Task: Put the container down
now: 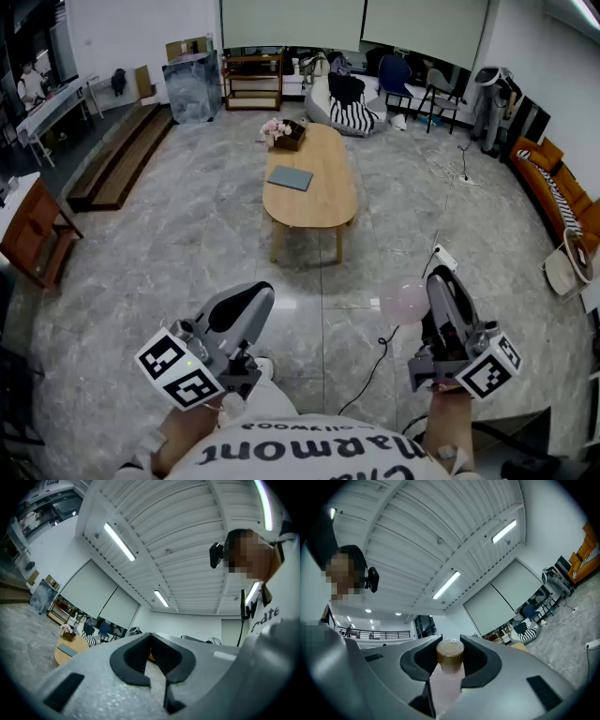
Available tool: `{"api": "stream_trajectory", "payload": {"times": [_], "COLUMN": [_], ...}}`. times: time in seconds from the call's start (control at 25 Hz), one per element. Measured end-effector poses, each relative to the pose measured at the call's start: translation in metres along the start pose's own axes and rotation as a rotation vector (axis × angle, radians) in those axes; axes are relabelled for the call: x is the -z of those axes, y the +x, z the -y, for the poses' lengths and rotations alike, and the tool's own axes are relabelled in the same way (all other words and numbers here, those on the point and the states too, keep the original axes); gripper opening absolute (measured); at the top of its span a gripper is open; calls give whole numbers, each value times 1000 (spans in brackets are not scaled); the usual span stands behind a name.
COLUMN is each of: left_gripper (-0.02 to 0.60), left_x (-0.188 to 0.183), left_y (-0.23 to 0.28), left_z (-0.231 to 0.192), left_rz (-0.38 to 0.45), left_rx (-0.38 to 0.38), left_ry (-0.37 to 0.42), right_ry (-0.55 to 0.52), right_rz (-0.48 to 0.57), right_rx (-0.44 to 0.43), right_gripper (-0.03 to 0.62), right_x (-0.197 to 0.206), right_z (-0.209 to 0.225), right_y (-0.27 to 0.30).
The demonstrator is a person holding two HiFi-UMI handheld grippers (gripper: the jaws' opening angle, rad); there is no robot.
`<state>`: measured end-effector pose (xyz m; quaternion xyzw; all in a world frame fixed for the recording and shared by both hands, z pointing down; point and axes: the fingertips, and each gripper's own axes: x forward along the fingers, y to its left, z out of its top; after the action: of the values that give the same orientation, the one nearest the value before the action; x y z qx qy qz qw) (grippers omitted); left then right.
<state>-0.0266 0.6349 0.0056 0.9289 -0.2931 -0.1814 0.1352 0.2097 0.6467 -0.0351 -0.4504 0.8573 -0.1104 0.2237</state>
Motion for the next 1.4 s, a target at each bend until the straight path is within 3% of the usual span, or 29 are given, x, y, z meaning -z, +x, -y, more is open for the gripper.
{"api": "stream_trajectory", "payload": {"times": [0.44,0.88,1.4], "left_gripper": [15,15,15], "left_x": [-24,-99,-66], "left_y": [30,57,73], "left_z": [-87,-235,-325], "left_rz": [4,-38,-92], "left_rx": [8,37,-17], "left_ry": [-22,4,-90], "right_ry": [-5,9,62], "right_rz": [9,73,-34], "right_rx": [25,38,127], "right_gripper": [121,121,121], "right_x": [12,31,89], "right_z": [32,45,106], "right_y": [83,246,309]}}
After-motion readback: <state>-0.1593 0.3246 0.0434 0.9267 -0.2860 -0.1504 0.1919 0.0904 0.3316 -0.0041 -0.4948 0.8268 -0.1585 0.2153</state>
